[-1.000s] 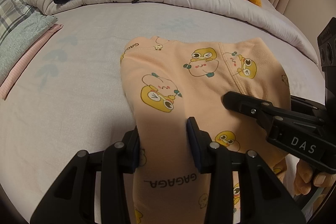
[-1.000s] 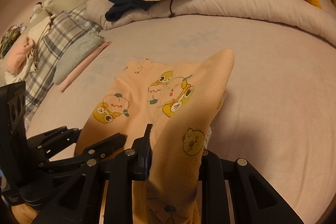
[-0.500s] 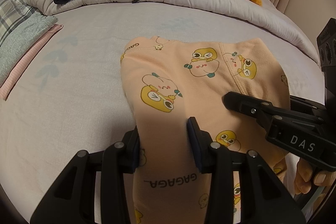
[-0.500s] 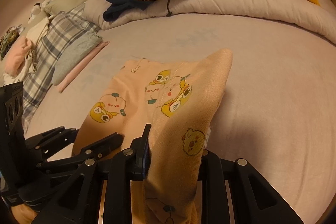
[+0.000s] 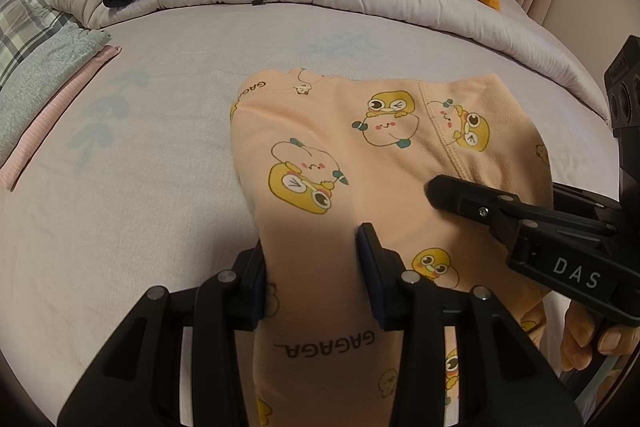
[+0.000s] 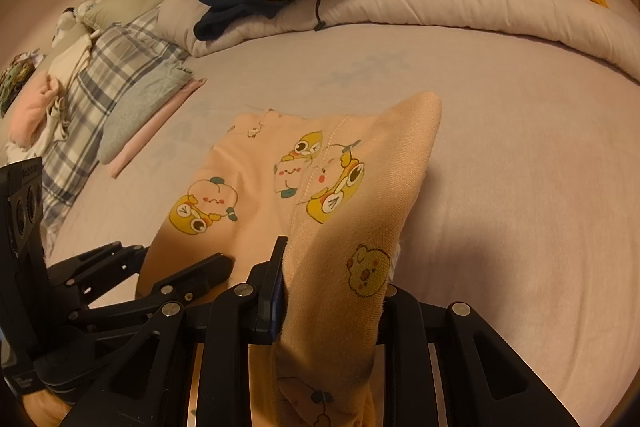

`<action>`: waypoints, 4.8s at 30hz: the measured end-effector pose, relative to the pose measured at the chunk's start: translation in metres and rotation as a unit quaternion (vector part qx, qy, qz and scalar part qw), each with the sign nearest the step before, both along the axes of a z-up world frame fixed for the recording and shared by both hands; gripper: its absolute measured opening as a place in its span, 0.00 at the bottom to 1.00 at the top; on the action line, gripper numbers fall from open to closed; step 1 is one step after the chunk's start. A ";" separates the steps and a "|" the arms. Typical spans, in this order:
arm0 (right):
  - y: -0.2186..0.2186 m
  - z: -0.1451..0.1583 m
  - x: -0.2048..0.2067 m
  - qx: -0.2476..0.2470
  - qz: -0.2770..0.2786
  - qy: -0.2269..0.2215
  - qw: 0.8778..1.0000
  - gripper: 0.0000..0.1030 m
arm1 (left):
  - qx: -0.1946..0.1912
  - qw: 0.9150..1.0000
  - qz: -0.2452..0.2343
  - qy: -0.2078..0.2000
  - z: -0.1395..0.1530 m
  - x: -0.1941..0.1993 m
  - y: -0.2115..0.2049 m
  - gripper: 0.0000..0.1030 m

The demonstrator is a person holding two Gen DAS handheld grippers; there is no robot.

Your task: Fold small clothes

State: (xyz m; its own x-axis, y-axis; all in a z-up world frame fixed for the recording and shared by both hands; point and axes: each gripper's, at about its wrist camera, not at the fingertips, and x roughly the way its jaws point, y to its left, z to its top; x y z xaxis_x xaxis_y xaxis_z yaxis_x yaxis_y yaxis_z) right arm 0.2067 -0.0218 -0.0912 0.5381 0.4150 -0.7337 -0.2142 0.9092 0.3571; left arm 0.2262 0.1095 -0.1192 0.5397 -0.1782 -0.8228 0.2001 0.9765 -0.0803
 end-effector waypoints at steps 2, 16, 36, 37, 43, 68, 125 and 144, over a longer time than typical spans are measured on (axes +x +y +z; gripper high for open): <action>0.000 0.000 0.000 0.000 0.000 0.001 1.000 0.23 | 0.000 1.000 0.000 0.000 0.000 0.000 0.000 0.40; -0.002 -0.002 0.003 0.001 -0.001 0.004 1.000 0.24 | 0.005 1.000 0.000 0.000 0.000 0.000 0.000 0.40; -0.006 -0.002 0.003 -0.003 -0.009 0.011 1.000 0.35 | 0.017 1.000 0.005 0.003 0.001 -0.001 -0.006 0.41; -0.007 -0.001 0.003 -0.003 -0.009 0.011 1.000 0.37 | 0.018 1.000 0.006 0.004 0.001 -0.001 -0.005 0.41; -0.010 -0.002 0.003 -0.003 -0.011 0.015 1.000 0.39 | 0.022 1.000 0.007 0.005 0.002 -0.001 -0.007 0.41; -0.011 -0.001 0.004 -0.006 -0.011 0.017 1.000 0.40 | 0.026 1.000 0.008 0.007 0.001 -0.003 -0.006 0.43; -0.052 -0.003 -0.008 0.030 -0.068 0.042 0.996 0.56 | 0.051 0.998 0.043 0.019 0.008 -0.015 0.008 0.80; -0.059 -0.001 -0.015 0.021 -0.081 0.046 0.995 0.56 | 0.060 0.996 0.061 0.030 0.006 -0.019 0.012 0.93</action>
State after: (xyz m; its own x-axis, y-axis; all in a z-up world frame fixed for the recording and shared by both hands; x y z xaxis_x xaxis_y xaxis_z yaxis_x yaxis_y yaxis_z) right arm 0.1920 -0.0805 -0.0920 0.5312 0.3607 -0.7666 -0.0314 0.9126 0.4076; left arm 0.2067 0.1213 -0.1129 0.5003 -0.0131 -0.8657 0.0784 0.9965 0.0303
